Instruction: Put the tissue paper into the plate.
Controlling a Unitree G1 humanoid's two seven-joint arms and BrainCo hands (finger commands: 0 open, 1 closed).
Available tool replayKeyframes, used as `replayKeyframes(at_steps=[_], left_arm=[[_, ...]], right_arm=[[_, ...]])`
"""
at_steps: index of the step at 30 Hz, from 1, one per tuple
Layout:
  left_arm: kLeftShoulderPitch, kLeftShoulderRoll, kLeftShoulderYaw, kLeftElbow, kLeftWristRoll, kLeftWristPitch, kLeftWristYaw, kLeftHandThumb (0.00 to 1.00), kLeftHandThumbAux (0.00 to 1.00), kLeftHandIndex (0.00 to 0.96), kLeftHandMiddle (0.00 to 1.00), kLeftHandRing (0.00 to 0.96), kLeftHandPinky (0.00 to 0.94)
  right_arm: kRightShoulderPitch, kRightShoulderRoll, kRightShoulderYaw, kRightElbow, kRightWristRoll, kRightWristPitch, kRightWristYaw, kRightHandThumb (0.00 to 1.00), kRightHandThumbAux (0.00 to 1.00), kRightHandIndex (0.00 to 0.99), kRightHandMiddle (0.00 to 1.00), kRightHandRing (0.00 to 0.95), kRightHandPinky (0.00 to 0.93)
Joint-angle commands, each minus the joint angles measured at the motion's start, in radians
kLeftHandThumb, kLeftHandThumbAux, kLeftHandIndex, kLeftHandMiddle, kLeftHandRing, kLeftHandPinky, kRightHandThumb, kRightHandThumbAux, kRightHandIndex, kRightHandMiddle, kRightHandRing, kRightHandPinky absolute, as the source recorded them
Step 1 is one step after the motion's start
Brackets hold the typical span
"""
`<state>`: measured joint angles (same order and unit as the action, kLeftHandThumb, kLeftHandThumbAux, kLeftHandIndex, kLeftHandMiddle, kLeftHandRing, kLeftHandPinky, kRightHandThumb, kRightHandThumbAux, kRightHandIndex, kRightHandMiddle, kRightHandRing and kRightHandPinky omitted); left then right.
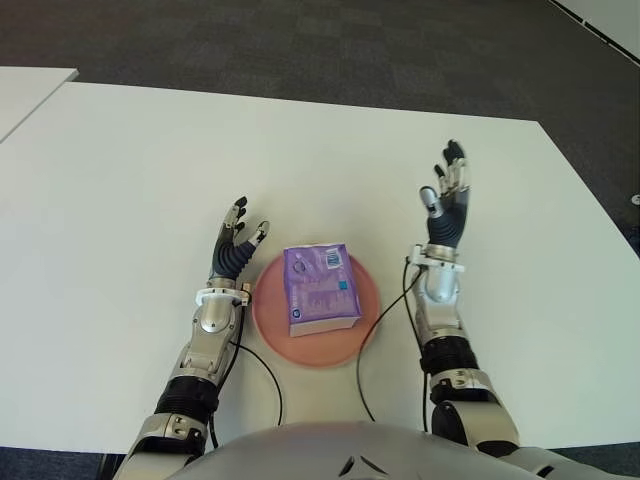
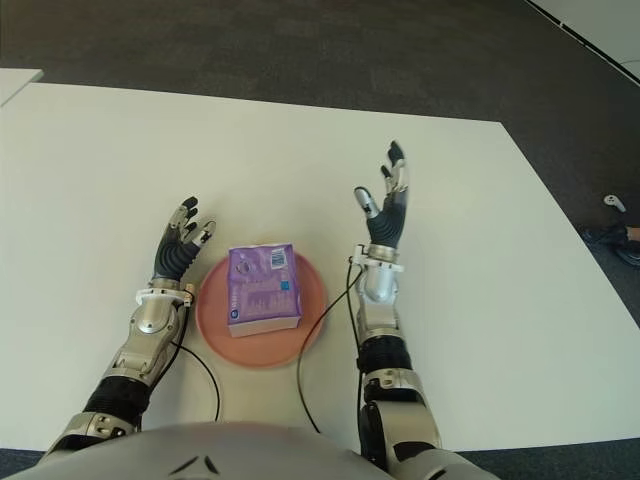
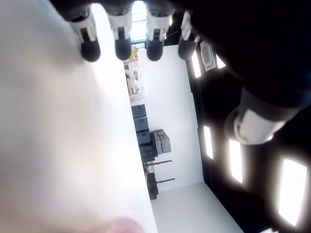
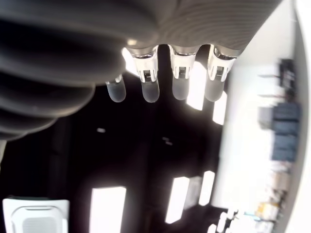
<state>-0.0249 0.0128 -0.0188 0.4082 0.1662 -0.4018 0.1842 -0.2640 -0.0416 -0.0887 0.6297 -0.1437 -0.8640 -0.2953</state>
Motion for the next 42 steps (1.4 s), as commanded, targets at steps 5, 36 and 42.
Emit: replayKeyframes(at_steps=[5,36,42], left_arm=[[0.043,0.016,0.0,-0.014,-0.015,0.054,-0.031,0.034,0.558,0.0,0.0,0.0,0.028],[0.067,0.038,0.005,-0.041,0.001,0.025,-0.018,0.037,0.563,0.0,0.0,0.001,0.038],[0.078,0.044,0.004,-0.051,-0.002,0.019,-0.024,0.032,0.572,0.0,0.0,0.0,0.044]], right_arm=[[-0.017,0.001,-0.008,0.085,-0.033,-0.093,-0.033,0.031,0.393,0.0,0.0,0.0,0.0],[-0.015,0.014,0.006,0.08,-0.067,-0.102,-0.072,0.031,0.393,0.0,0.0,0.0,0.0],[-0.011,0.017,0.009,0.071,-0.072,-0.099,-0.075,0.031,0.393,0.0,0.0,0.0,0.0]])
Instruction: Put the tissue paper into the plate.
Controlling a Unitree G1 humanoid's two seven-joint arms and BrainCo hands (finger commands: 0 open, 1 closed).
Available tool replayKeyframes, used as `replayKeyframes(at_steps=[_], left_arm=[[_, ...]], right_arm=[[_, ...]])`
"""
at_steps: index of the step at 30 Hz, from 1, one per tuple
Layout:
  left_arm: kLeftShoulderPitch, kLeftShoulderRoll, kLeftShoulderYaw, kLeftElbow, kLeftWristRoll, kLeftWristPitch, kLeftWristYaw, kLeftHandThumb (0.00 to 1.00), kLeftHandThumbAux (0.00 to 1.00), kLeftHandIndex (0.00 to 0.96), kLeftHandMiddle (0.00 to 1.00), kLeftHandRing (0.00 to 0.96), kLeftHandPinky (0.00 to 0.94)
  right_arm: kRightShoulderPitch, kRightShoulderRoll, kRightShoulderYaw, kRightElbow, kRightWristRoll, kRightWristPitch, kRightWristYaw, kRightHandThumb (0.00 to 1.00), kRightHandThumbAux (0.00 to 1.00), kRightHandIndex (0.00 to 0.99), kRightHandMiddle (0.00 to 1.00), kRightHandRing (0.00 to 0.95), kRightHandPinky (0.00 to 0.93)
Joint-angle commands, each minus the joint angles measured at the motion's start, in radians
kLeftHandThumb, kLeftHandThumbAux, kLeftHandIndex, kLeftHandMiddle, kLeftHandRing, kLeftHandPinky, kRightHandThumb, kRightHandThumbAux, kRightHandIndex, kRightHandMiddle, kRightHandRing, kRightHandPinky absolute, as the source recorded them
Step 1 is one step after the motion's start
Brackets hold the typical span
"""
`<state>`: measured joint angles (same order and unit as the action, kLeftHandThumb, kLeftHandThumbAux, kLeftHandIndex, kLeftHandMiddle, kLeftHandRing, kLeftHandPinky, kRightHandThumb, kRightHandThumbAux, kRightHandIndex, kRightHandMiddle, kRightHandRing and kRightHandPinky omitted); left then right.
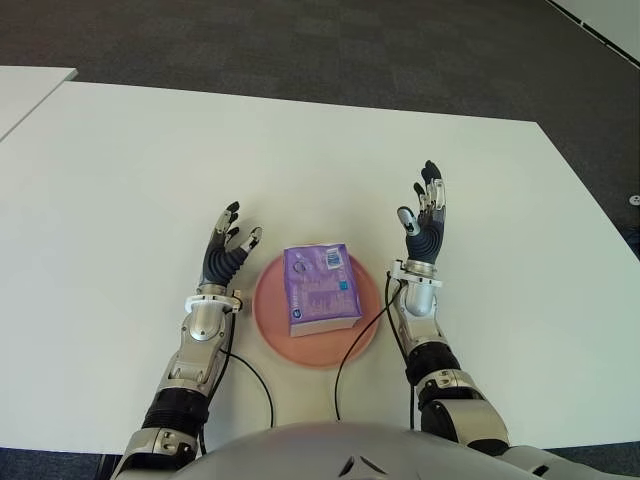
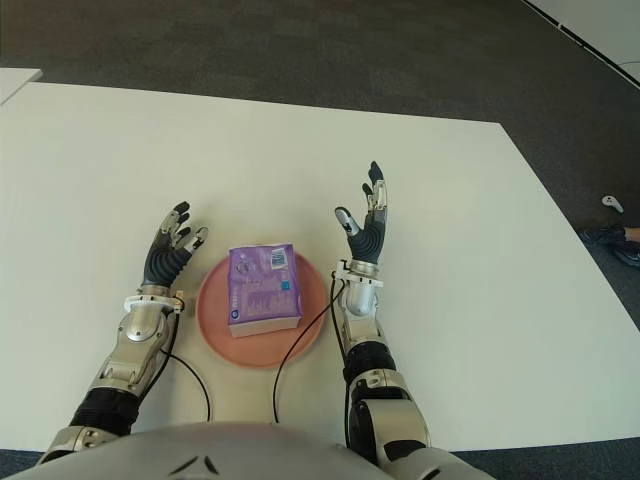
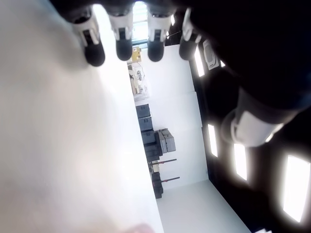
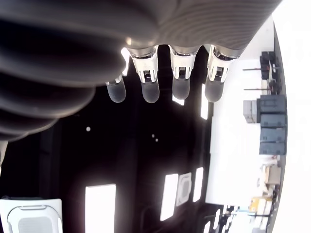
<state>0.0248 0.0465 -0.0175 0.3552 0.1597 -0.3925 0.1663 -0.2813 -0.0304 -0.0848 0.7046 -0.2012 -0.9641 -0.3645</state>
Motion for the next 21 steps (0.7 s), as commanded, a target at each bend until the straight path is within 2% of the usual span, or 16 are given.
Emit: replayKeyframes(at_steps=[1,16,21], left_arm=[[0.03,0.01,0.003,-0.001,0.002,0.013,-0.009,0.033,0.573,0.0,0.0,0.0,0.045],[0.044,0.022,0.007,-0.034,-0.015,0.045,-0.028,0.042,0.568,0.0,0.0,0.0,0.034],[0.05,0.031,0.006,-0.033,-0.004,0.02,-0.025,0.034,0.568,0.0,0.0,0.0,0.021]], right_arm=[[0.007,0.007,0.005,-0.005,-0.015,0.001,-0.007,0.031,0.393,0.0,0.0,0.0,0.0],[0.014,0.018,0.015,-0.023,-0.033,0.011,-0.023,0.031,0.393,0.0,0.0,0.0,0.0],[0.015,0.022,0.018,-0.027,-0.041,0.014,-0.031,0.031,0.393,0.0,0.0,0.0,0.0]])
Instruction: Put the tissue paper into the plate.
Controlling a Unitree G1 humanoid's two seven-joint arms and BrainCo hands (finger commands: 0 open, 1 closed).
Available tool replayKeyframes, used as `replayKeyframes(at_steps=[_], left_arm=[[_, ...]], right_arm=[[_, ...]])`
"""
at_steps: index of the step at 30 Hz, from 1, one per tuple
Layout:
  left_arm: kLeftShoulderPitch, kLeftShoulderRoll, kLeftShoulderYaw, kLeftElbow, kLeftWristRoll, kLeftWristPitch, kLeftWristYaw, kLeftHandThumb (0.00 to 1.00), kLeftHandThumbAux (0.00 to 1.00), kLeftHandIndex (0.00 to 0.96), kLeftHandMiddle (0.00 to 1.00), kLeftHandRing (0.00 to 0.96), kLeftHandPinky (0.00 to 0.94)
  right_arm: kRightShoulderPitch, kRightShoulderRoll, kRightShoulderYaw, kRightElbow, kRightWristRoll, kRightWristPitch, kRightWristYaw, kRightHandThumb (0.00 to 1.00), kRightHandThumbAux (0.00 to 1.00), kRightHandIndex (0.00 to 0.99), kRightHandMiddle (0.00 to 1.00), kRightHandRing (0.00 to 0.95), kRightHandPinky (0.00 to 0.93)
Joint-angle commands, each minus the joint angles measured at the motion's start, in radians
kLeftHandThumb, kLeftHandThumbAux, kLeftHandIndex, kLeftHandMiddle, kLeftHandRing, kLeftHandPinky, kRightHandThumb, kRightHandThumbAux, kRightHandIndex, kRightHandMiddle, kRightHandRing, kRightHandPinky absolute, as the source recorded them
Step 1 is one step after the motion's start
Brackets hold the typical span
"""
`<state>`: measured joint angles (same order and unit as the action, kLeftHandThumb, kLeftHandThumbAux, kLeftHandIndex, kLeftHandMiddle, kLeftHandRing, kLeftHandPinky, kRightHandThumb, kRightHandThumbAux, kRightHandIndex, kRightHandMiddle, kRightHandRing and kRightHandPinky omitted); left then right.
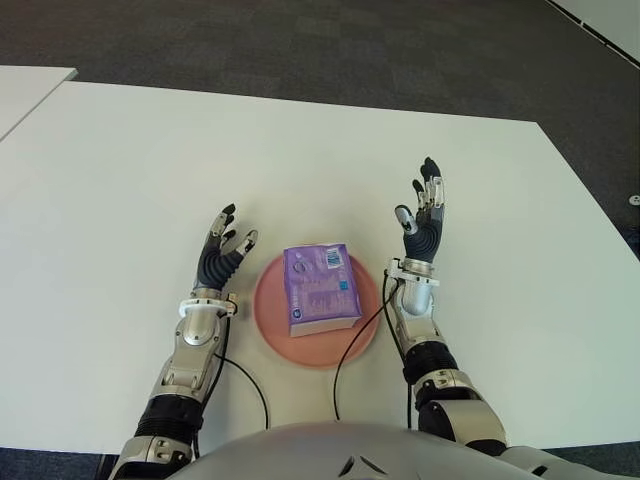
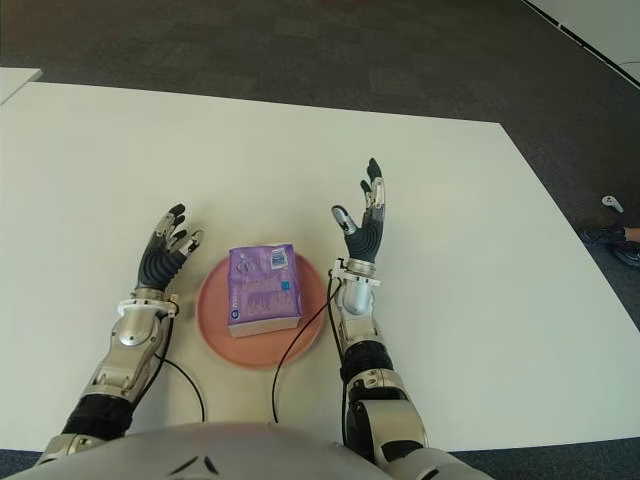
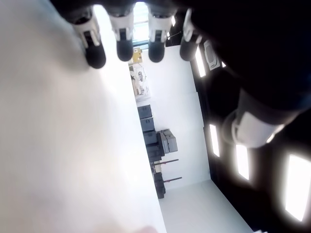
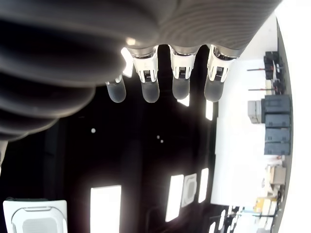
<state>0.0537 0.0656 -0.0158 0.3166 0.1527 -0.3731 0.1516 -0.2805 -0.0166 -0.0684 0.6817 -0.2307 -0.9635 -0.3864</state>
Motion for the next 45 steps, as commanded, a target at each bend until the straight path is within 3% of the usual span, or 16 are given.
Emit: replayKeyframes(at_steps=[1,14,45], left_arm=[[0.022,0.013,0.004,0.006,0.004,-0.002,-0.009,0.032,0.568,0.0,0.0,0.0,0.02],[0.023,0.023,0.008,0.007,0.01,-0.017,-0.003,0.028,0.585,0.0,0.0,0.0,0.031],[0.011,0.028,0.016,-0.022,-0.001,0.07,-0.013,0.021,0.581,0.0,0.0,0.0,0.006]], right_arm=[[0.014,0.008,0.002,-0.004,-0.012,0.014,-0.01,0.031,0.393,0.0,0.0,0.0,0.0],[0.016,0.014,0.01,-0.012,-0.024,0.021,-0.024,0.031,0.393,0.0,0.0,0.0,0.0],[0.006,0.017,0.016,-0.007,-0.032,0.029,-0.036,0.031,0.393,0.0,0.0,0.0,0.0]])
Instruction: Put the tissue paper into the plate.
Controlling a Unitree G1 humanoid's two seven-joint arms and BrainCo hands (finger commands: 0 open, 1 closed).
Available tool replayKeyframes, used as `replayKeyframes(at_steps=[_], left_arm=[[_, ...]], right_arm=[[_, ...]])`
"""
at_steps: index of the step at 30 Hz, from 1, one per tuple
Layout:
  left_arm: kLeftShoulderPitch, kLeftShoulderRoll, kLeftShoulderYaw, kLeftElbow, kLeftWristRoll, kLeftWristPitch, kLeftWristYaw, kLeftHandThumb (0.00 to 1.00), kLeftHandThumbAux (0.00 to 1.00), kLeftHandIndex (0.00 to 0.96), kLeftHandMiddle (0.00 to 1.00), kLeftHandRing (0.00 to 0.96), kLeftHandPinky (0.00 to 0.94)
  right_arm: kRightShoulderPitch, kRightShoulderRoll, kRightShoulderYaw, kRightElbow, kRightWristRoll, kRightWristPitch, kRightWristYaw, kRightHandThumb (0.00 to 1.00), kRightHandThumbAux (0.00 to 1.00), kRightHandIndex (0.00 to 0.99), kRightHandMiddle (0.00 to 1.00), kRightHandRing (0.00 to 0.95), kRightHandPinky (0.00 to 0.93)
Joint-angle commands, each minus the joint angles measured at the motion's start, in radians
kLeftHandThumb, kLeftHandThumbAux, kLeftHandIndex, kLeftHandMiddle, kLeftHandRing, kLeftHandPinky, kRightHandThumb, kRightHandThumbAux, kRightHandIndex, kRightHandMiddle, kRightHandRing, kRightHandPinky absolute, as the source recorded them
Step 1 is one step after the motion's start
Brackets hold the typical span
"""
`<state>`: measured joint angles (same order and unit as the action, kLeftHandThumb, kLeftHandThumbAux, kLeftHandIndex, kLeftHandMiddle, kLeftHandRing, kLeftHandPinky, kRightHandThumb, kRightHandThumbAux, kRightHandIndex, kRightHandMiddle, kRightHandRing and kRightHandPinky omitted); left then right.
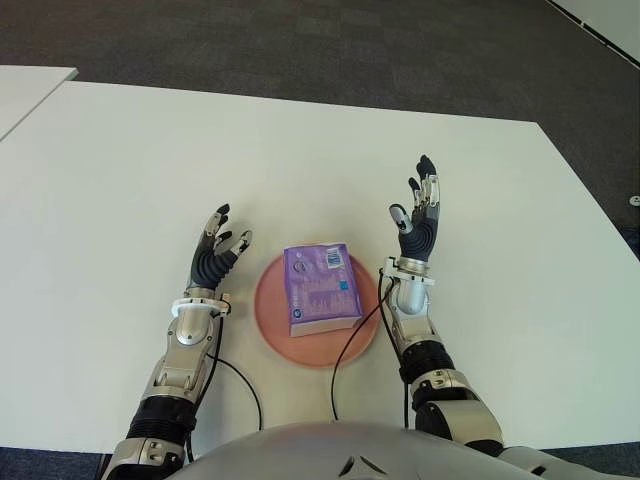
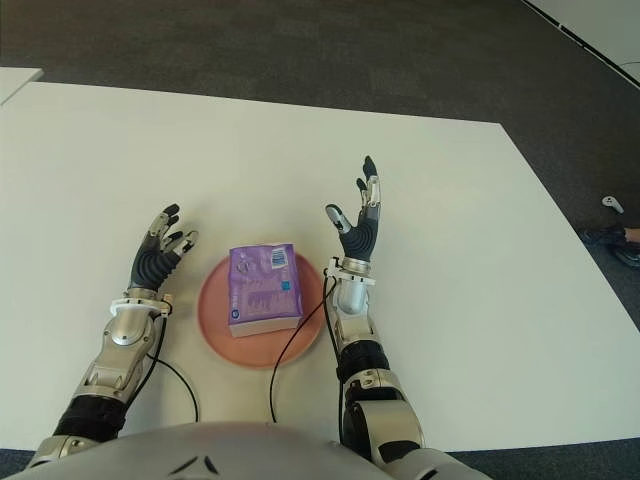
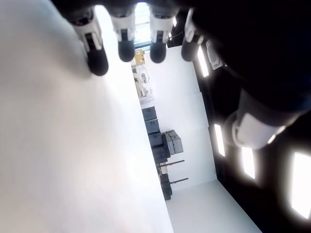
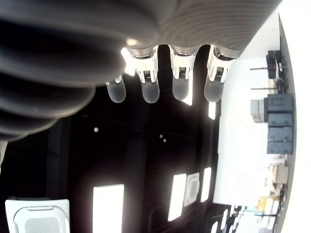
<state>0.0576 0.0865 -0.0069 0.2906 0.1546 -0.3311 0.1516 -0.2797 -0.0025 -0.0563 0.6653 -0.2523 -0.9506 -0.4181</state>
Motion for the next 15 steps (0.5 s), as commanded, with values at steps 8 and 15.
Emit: replayKeyframes(at_steps=[8,15], left_arm=[[0.012,0.012,0.006,-0.002,0.005,0.021,-0.009,0.019,0.58,0.0,0.0,0.0,0.001],[0.016,0.023,0.003,-0.009,0.009,0.026,-0.018,0.026,0.568,0.0,0.0,0.0,0.0]], right_arm=[[0.008,0.004,0.004,0.005,-0.011,0.017,-0.005,0.031,0.393,0.0,0.0,0.0,0.0],[0.013,0.004,0.005,-0.004,-0.011,0.019,-0.005,0.031,0.393,0.0,0.0,0.0,0.0]])
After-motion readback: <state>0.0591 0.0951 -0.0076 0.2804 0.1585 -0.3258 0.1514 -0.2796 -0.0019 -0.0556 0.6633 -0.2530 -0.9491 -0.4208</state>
